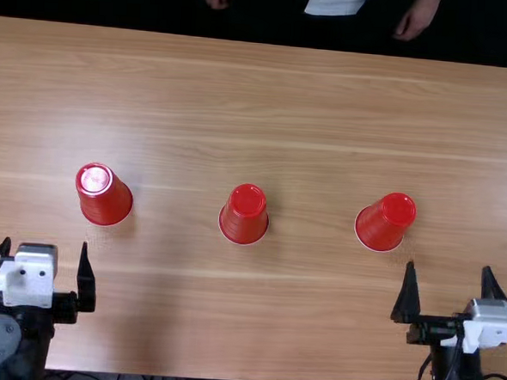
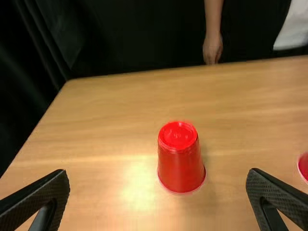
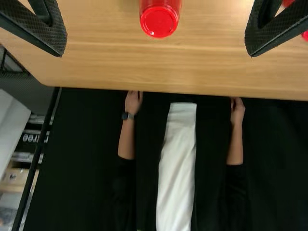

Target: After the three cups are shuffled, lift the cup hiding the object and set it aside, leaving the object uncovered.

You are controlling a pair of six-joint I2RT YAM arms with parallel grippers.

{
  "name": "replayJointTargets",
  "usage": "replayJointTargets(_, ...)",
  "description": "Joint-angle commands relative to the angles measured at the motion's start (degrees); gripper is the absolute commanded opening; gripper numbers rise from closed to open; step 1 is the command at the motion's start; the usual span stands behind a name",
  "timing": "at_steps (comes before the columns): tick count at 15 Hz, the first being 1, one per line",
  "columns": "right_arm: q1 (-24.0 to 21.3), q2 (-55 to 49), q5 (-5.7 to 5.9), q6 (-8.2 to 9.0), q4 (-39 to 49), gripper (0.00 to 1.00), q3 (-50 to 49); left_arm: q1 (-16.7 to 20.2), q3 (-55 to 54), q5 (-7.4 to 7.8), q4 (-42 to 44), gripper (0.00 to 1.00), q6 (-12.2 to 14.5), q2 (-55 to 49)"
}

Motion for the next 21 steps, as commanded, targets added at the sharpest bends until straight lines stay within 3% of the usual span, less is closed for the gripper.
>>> replayJointTargets(1,-0.78,4.64,0.01,-0.03,-4.1,1.0,7.0,0.59,7.32,-0.86,-3.1,1.0,1.09,4.97)
replayJointTargets(4,-0.78,14.14,-0.1,0.6,-20.98,1.0,20.45,1.12,25.52,-0.76,-19.34,1.0,0.35,17.19)
replayJointTargets(7,-0.51,21.96,-0.62,0.6,-34.9,1.0,31.43,1.12,38.79,-0.76,-30.42,1.0,-3.87,25.19)
replayJointTargets(11,-0.34,30.84,-0.94,0.49,-47.77,1.0,40.31,1.21,46.7,-0.76,-44.34,1.0,-4.6,32.22)
replayJointTargets(13,-0.07,35.58,-2.42,0.49,-54.41,1.0,43.21,1.12,48.28,-0.65,-47.5,1.0,-8.72,34.15)
replayJointTargets(14,-0.07,37.08,-3.58,0.49,-56.21,1.0,44.35,1.12,48.54,-0.23,-47.92,1.0,-9.67,34.77)
replayJointTargets(18,-0.07,39.18,-3.89,1.02,-56.63,1.0,44.62,1.03,47.93,0.19,-50.14,1.0,-9.77,36.08)
replayJointTargets(20,-0.16,39.27,-3.89,3.66,-56.42,1.0,44.09,1.03,46.87,0.3,-50.14,1.0,-9.88,36.0)
replayJointTargets(21,-0.16,39.36,-3.89,4.18,-55.99,1.0,43.3,1.03,45.64,0.3,-49.72,1.0,-9.88,35.91)
